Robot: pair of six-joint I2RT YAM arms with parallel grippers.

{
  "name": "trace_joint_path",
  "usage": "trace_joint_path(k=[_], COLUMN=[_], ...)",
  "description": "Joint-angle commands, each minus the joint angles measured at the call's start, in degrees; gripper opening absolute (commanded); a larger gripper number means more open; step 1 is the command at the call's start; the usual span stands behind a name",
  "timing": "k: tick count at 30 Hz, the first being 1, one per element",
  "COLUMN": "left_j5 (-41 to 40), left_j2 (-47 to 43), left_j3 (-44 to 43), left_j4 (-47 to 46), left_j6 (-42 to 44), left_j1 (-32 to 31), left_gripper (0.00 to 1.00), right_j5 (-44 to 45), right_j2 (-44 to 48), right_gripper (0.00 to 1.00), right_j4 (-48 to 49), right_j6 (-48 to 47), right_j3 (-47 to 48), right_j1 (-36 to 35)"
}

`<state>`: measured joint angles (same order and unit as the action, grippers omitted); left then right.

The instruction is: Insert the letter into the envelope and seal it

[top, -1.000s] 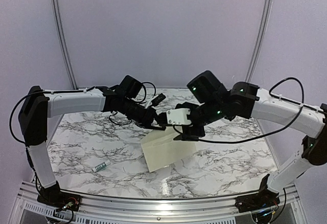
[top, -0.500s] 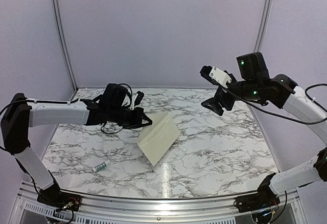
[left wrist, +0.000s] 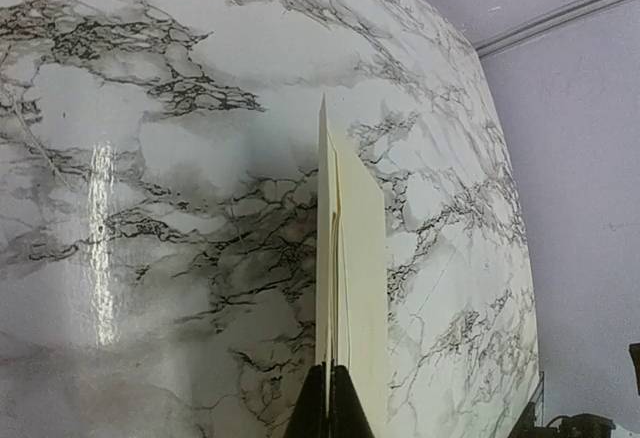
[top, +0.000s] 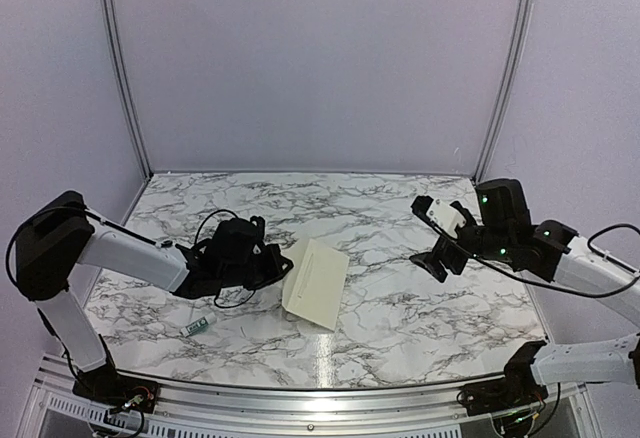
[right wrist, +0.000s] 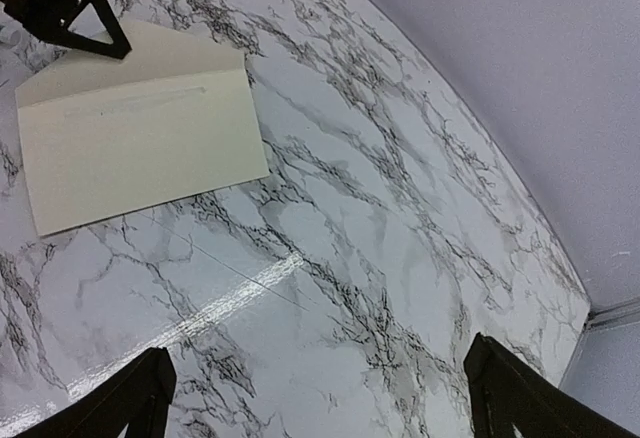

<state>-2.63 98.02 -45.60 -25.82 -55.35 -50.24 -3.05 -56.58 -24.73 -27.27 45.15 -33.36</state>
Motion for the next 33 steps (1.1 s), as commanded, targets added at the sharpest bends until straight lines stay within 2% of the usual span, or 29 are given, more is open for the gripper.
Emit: trace_joint_path(k=[1,8,14,22,25,27,29,30,31,33], left_j5=[-7.62,-13.29,-17.7,-20.57,-20.82,-20.18,-19.54,-19.46,-19.48,-19.98], left_j2=[2.52,2.73,3.0,2.19,1.31,0.42,-0.98,-2.25,-3.74,-9.04], left_j3=[1.75,3.98,5.01,6.2,7.21,7.56,8.42,9.14,9.88,11.46], left_j4=[-5.3,-5.56,-5.56,-5.56,-5.58,-5.48,-5.48,-5.49,-5.47,-4.25], left_j6=[-5.49,-8.21,-10.92,-9.81,-9.3,-7.53,-6.25,-5.65,-4.84,-2.44], left_j1=[-2.42,-5.2,-8.32,-9.18,-9.18,-9.18,-9.18,-9.18,-9.18,-9.18], left_gripper=[0.0,0.0,0.06,0.08,0.13,0.3,0.7,0.95,0.98,0.99], right_j5=[-4.83,-8.07,-10.48,-14.41,-14.69,-13.98,-15.19,-16.45,-16.46,-13.43], right_j2=[2.66,2.79,1.26,-2.22,-2.48,-2.57,-2.73,-2.81,-2.77,-2.75], right_gripper=[0.99,0.98,0.98,0.98,0.98,0.99,0.99,0.98,0.98,0.98], right_j4=[7.56,7.74,8.42,5.82,6.25,6.56,5.54,4.52,3.66,2.26], right_j6=[0.46,1.63,3.22,3.68,3.93,4.86,4.81,4.43,4.07,3.42], right_j3=[-0.74,-1.06,0.07,3.24,3.35,3.45,4.33,5.08,5.89,7.12], right_j1=[2.25,2.37,2.36,2.34,2.34,2.31,2.33,2.29,2.26,2.26])
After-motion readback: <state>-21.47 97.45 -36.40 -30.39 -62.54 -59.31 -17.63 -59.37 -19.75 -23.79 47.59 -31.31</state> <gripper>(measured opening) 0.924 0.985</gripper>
